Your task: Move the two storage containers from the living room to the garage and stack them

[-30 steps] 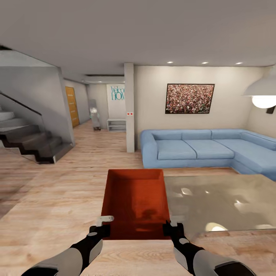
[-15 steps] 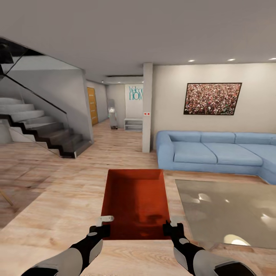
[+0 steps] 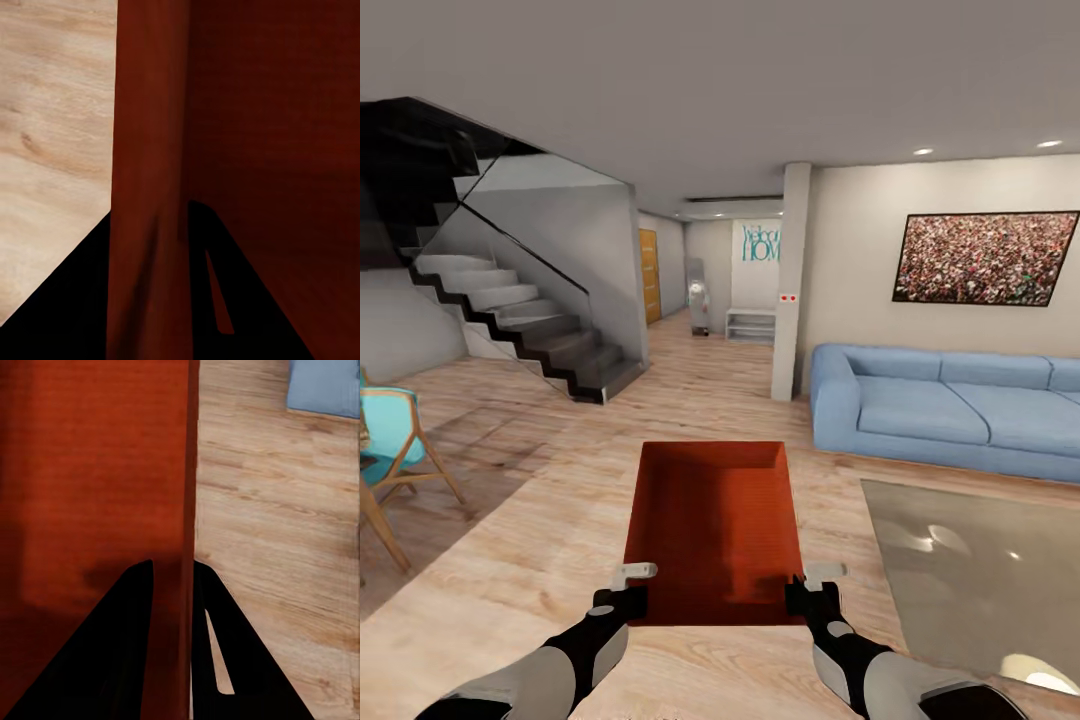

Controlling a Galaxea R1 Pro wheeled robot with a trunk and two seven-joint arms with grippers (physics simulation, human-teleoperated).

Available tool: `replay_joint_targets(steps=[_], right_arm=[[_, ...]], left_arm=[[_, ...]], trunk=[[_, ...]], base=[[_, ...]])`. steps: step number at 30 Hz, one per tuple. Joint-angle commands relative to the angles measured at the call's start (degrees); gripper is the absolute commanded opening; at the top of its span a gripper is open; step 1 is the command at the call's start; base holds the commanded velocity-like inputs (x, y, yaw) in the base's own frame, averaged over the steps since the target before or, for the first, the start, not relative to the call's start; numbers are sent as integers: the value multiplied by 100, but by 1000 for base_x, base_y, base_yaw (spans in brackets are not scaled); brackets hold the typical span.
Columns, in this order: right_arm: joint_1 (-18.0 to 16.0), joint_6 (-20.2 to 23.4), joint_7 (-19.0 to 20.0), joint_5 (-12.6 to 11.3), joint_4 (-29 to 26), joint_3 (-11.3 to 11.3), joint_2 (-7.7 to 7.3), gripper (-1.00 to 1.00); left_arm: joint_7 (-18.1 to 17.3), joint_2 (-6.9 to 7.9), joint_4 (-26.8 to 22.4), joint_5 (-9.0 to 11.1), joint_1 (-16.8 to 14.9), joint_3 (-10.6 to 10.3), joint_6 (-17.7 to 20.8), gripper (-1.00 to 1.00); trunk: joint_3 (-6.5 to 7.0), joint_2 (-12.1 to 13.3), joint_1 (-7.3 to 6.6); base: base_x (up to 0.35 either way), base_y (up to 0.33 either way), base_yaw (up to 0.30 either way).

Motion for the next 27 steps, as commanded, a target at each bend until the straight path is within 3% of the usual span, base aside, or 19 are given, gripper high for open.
replay_joint_targets(steps=[1,5,27], right_arm=[[-5,-37,-13,-94,18,121,1,-100],[-5,-37,-5,-89,18,124,3,-100],[-5,-35,-48,-85,18,130,10,-100]], left_arm=[[79,-1,4,3,-5,69,-27,-100],[79,5,7,3,-5,64,-27,-100],[79,17,9,3,-5,62,-27,-100]], trunk=[[-2,-5,2],[-2,-5,2],[-2,-5,2]], base=[[55,0,300],[164,0,160],[317,0,3]])
